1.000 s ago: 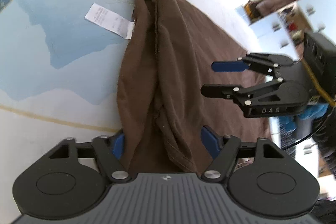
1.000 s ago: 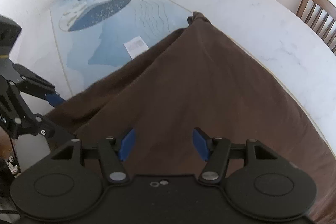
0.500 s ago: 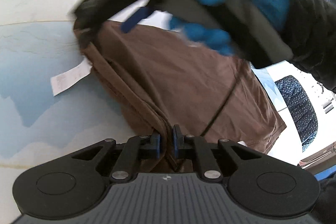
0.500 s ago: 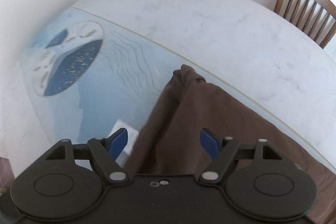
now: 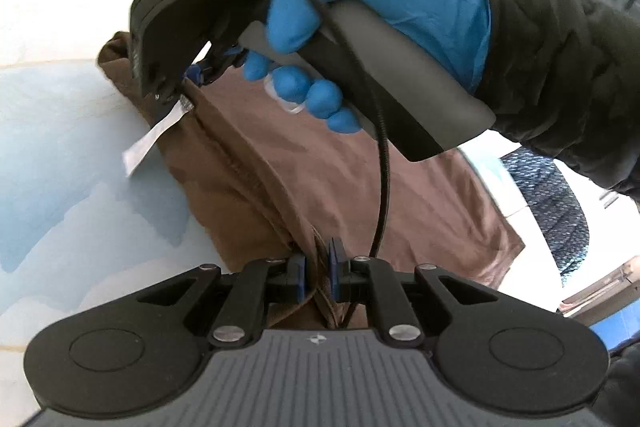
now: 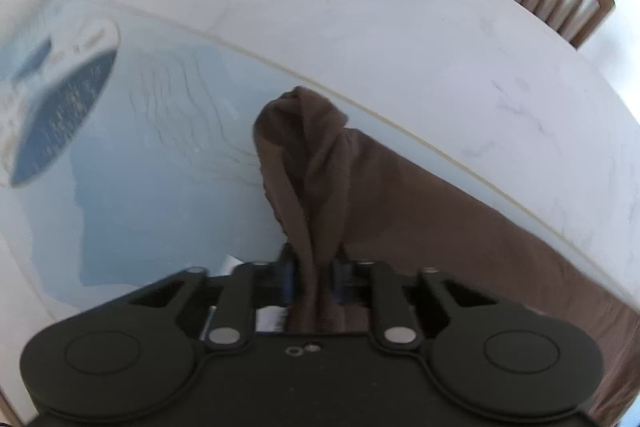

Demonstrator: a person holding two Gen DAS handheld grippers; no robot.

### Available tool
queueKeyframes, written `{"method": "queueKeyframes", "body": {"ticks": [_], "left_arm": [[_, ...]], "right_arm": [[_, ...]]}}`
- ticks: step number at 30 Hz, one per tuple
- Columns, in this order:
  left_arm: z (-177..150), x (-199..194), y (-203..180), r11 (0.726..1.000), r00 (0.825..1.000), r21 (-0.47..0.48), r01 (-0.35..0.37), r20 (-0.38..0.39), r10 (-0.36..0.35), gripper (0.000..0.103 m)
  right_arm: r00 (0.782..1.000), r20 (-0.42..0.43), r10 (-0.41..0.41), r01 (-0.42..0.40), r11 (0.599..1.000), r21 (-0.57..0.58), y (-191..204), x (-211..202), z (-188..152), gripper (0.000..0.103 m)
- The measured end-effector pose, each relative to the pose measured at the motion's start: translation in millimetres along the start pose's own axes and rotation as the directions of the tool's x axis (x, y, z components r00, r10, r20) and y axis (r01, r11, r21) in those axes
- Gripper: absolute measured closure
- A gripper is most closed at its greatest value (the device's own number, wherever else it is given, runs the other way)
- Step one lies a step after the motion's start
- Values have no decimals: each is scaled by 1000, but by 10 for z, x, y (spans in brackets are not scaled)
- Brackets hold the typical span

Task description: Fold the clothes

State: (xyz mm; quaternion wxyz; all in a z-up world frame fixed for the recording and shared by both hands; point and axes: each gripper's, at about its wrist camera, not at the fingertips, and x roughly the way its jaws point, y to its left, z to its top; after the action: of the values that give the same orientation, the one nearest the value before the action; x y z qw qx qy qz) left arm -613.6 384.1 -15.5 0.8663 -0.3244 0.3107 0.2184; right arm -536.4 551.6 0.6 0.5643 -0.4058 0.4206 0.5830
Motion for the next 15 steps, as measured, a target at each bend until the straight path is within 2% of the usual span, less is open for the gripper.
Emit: {"method": "queueKeyframes", "body": {"ticks": [4,8,11,15], "left_arm": [[159,111,-251,996,997,58,73,15,-74,93],[311,351,-693,983,992,134,126,7,-128,93],[421,599,-1089,971,989,188,148,-8,-149,94],[566,1017,-1619,953,980,232,196,-41,-192,94]], "right_arm": [[992,86,97,-104,991,82,-417,-390,-208,0],[969,175,172,-200,968,155,-978,-810,-518,0],[952,228,204,-252,945,206,-1495,-1060,-812,0],[939,270,210,-284,920,270,-2192,-1239,-1189,0]]}}
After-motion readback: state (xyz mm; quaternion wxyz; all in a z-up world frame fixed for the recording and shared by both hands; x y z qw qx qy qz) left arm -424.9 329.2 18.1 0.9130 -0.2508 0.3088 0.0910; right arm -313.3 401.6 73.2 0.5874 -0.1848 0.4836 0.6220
